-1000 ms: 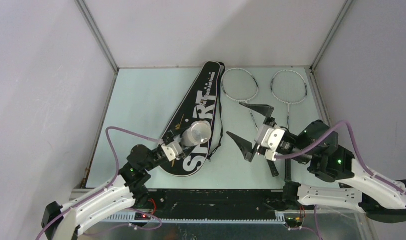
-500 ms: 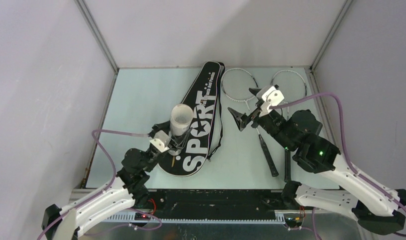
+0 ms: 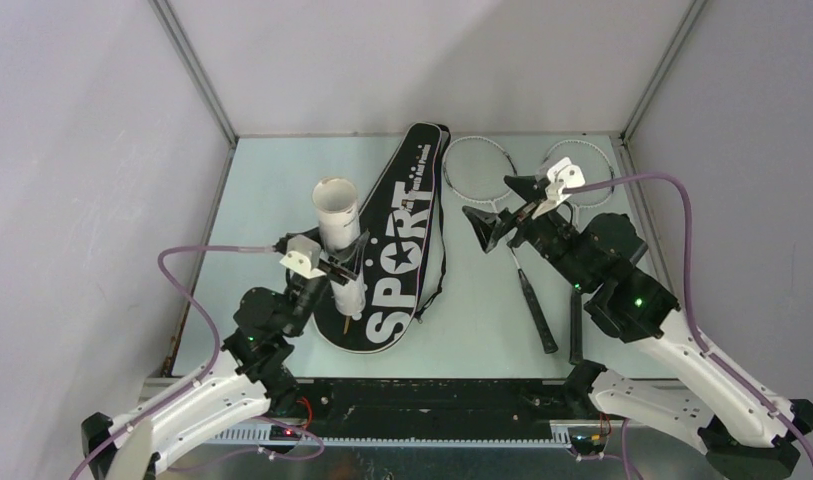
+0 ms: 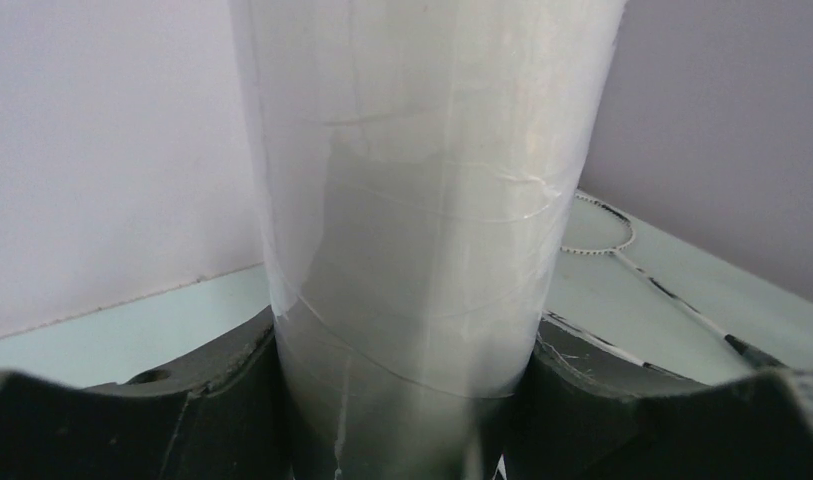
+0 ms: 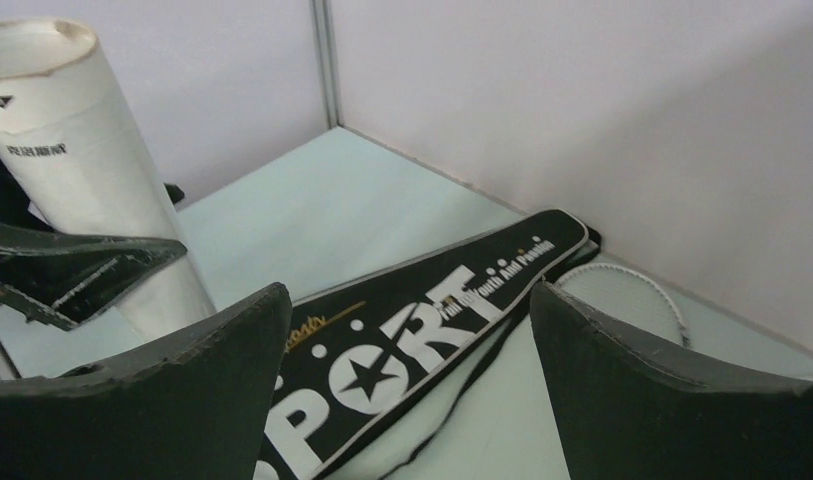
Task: Pack up the badminton gear
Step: Adjust the lid on the shuttle tube.
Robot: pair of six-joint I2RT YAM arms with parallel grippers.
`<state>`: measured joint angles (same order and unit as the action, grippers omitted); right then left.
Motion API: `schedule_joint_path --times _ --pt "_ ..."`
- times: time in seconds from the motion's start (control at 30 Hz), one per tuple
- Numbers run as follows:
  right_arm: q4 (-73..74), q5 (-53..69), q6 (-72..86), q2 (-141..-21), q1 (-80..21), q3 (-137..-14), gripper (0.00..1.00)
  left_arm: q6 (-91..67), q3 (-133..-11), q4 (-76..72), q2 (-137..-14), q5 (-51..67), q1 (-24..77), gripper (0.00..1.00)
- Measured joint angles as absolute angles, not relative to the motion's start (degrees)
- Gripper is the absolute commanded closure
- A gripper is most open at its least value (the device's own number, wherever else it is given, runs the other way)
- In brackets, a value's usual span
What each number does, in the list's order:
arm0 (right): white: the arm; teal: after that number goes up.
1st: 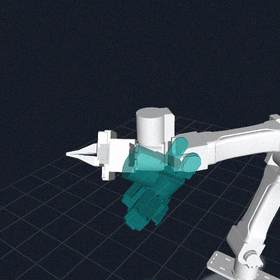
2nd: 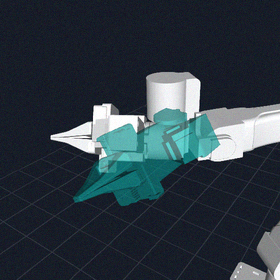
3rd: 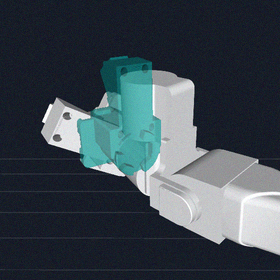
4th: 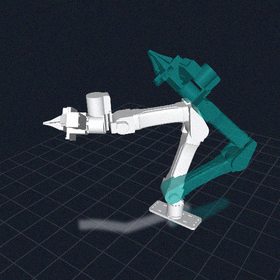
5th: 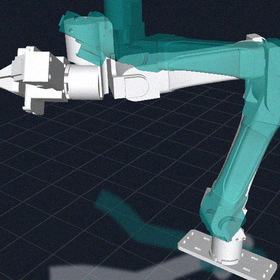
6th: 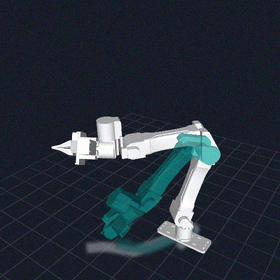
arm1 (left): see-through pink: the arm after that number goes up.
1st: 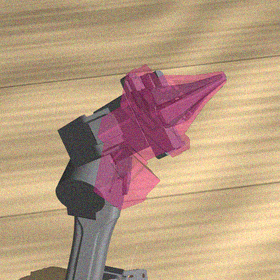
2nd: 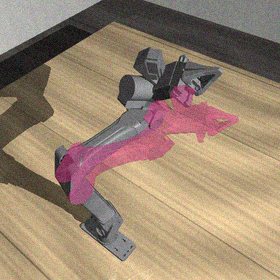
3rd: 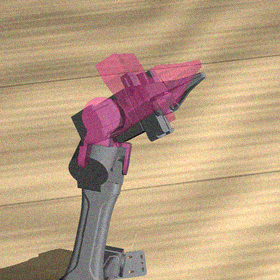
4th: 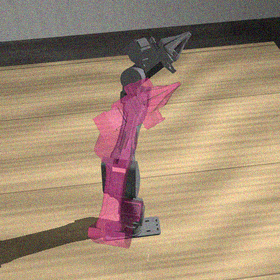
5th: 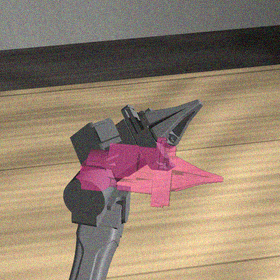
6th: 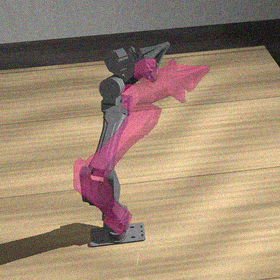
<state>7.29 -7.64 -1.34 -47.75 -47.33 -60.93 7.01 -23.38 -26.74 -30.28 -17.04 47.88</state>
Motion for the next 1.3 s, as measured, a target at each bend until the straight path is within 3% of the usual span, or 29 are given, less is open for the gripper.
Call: schedule_joint_path --times 0.47,0.7,1.0,1.3 --pt "-2.3 6.5 8.2 -55.3 -39.5 -62.1 0.03 -3.2 -28.9 -13.6 -27.7 -12.8 47.9 0.36" --pt "-9.1 14.5 8.4 -68.0 -37.3 -75.4 0.03 -5.1 -32.8 -10.0 -33.0 -7.1 47.9 0.37" --pt "-12.4 23.9 6.9 -78.6 -38.4 -85.1 0.04 -5.0 -35.6 -8.8 -42.3 -3.6 47.9 0.38" --pt "-7.7 23.2 -0.7 -80.7 -43.4 -87.8 0.04 -4.9 -35.7 -8.8 -44.1 -1.5 47.9 0.38"
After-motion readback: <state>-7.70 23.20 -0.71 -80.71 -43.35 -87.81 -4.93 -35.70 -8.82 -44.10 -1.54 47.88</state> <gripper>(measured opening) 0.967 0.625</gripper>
